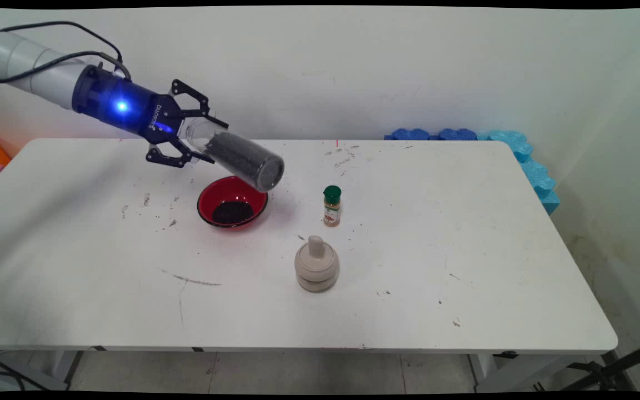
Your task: Pour the black seasoning powder in the red bowl
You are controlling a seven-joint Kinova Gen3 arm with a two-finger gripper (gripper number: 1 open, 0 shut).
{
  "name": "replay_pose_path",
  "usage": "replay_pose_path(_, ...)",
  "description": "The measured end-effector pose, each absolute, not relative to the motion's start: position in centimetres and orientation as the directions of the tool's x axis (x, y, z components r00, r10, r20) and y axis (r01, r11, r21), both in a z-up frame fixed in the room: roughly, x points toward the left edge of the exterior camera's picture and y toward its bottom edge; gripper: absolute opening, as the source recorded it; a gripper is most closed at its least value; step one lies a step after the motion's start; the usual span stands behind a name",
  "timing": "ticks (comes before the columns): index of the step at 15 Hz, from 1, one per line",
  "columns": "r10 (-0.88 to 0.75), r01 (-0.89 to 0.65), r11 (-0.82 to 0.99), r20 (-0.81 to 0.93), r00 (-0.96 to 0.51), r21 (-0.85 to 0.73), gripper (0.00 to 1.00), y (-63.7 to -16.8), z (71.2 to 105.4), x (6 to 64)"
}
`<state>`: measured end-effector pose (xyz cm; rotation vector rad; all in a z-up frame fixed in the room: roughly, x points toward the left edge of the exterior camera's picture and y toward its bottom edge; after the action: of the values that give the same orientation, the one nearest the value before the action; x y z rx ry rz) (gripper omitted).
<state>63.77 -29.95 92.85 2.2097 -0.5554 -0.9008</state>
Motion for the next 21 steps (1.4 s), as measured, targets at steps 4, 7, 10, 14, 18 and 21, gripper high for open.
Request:
replay_pose_path(4,-0.717,-0.28,-0.558,-0.283,0.637,0.781,0.0,-30.0,93.6,63.6)
replay_pose_path(7,-0.806,-0.406,-0.422,-0.13,0.578,0.81,0.0,-30.2,94.2,63.3)
replay_pose_path(10,-0.863,-0.507,-0.29,0.007,0.505,0.812,0.0,-30.4,95.0,63.0)
replay_pose_path(14,-0.898,-0.596,-0.146,0.147,0.414,0.789,0.0,-30.6,95.8,62.8)
replay_pose_path(18,-0.907,-0.664,-0.023,0.263,0.328,0.747,0.0,-30.8,96.4,62.6)
replay_pose_path(21,-0.902,-0.707,0.07,0.348,0.257,0.704,0.0,-31.0,96.8,62.5)
